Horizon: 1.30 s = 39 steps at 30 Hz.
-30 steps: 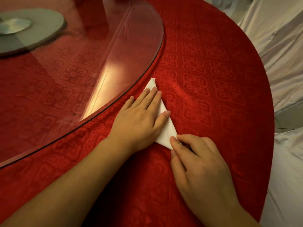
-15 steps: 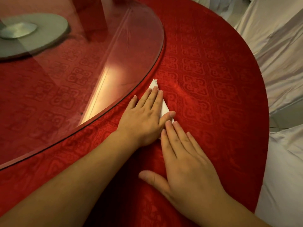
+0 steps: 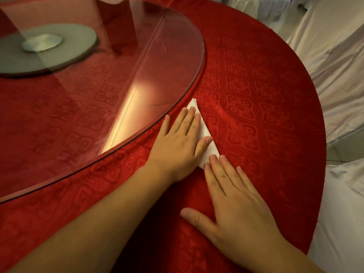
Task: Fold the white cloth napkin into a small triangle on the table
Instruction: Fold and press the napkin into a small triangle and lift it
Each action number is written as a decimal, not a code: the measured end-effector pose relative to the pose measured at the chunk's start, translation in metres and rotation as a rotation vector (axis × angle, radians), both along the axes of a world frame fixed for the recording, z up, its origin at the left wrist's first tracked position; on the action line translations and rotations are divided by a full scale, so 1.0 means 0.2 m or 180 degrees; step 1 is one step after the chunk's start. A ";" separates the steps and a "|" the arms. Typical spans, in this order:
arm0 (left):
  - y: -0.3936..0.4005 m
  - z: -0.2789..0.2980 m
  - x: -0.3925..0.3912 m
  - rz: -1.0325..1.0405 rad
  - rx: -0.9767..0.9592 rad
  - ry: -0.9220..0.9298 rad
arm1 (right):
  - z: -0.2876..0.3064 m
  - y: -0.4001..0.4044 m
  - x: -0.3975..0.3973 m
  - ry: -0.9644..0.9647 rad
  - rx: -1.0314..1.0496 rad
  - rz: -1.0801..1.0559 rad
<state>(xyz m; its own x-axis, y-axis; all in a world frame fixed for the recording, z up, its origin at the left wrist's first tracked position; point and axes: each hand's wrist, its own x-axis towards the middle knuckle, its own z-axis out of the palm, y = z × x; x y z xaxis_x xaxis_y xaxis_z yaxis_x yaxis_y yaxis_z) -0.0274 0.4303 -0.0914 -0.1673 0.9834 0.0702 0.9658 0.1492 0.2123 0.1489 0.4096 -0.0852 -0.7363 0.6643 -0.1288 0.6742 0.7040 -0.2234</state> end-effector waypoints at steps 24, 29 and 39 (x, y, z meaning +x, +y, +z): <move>-0.39 -0.03 0.11 0.0289 -0.0330 0.0072 | 0.05 0.44 -0.42 -0.0065 0.0095 0.1147; -0.39 -0.03 0.11 0.0277 -0.0327 0.0060 | -0.02 0.48 -0.47 0.0068 0.0155 0.0705; -0.39 -0.05 0.11 0.0290 -0.0246 0.0023 | -0.08 0.69 -0.56 0.0243 0.0045 -0.0009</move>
<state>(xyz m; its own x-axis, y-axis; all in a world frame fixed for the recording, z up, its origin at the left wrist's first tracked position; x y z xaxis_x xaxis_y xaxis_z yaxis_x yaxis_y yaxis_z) -0.0062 0.3519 -0.1010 -0.2561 0.9666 -0.0036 0.9489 0.2521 0.1898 0.0360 0.5475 -0.1007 -0.7417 0.6678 -0.0629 0.6576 0.7055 -0.2642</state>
